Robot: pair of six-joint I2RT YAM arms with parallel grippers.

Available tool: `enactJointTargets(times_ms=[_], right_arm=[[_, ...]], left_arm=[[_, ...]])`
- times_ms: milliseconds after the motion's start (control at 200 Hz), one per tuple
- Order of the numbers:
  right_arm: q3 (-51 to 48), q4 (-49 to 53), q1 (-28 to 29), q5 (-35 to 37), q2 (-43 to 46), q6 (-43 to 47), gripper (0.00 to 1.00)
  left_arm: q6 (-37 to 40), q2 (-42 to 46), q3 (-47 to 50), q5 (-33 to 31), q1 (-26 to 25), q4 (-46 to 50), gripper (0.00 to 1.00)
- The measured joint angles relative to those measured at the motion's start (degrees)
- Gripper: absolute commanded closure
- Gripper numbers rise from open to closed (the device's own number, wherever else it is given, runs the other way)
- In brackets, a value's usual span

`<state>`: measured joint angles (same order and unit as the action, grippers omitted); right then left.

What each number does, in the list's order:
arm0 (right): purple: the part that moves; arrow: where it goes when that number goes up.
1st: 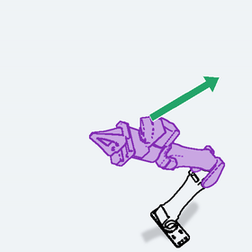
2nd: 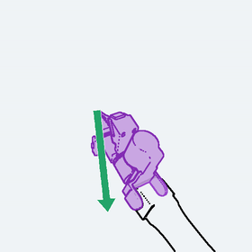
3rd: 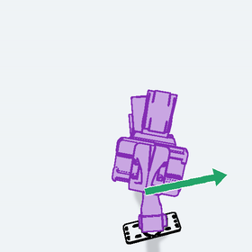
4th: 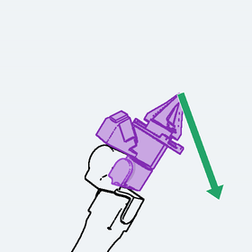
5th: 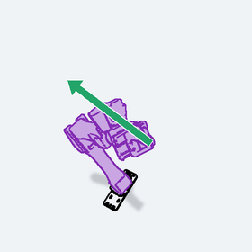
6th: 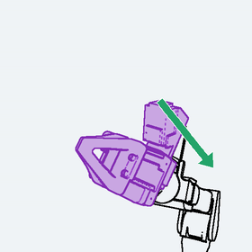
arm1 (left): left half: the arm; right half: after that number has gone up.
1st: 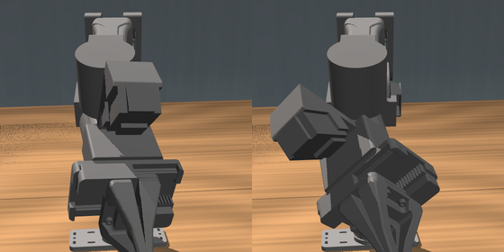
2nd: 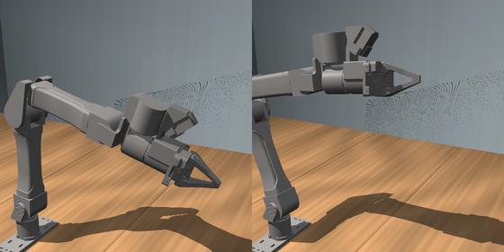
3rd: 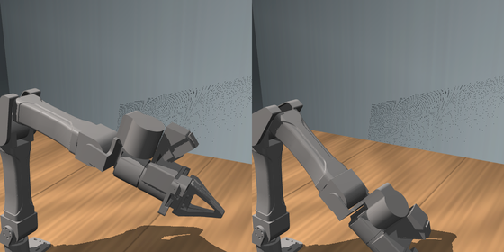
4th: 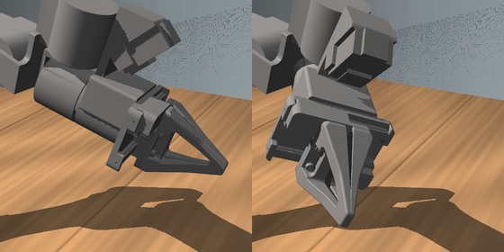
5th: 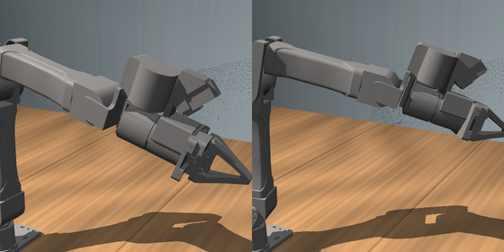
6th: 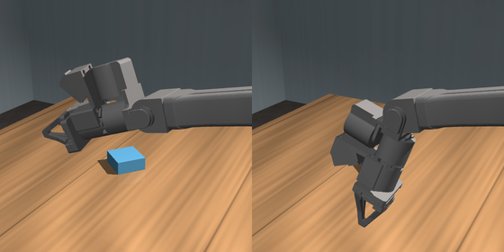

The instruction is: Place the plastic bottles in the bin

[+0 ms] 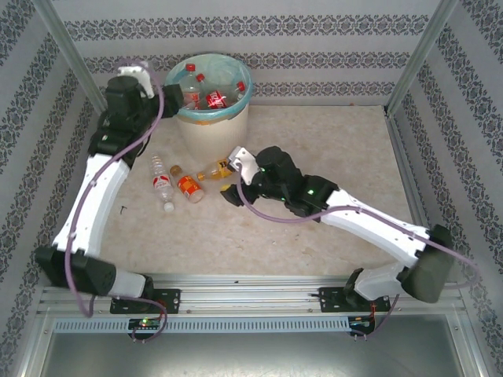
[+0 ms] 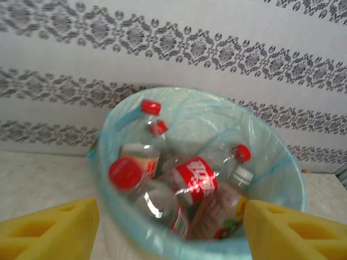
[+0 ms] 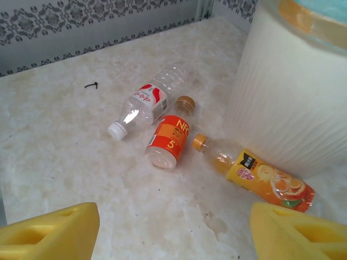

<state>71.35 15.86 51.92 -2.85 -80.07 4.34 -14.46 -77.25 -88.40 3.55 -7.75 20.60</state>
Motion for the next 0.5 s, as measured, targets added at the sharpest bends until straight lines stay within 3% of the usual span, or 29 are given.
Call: enactJointTargets(times_ms=[255, 500], right_arm=[[11.39, 0.5, 2.56, 2.93, -16.11, -4.07, 0.28], [25.22, 2.16, 6.08, 7.34, -32.0, -8.44, 0.27]], left_arm=[[2.27, 23.34, 17.64, -7.76, 0.0, 3.89, 0.25], [2.97, 37.64, 34.58, -15.52, 0.0, 10.01, 0.22]])
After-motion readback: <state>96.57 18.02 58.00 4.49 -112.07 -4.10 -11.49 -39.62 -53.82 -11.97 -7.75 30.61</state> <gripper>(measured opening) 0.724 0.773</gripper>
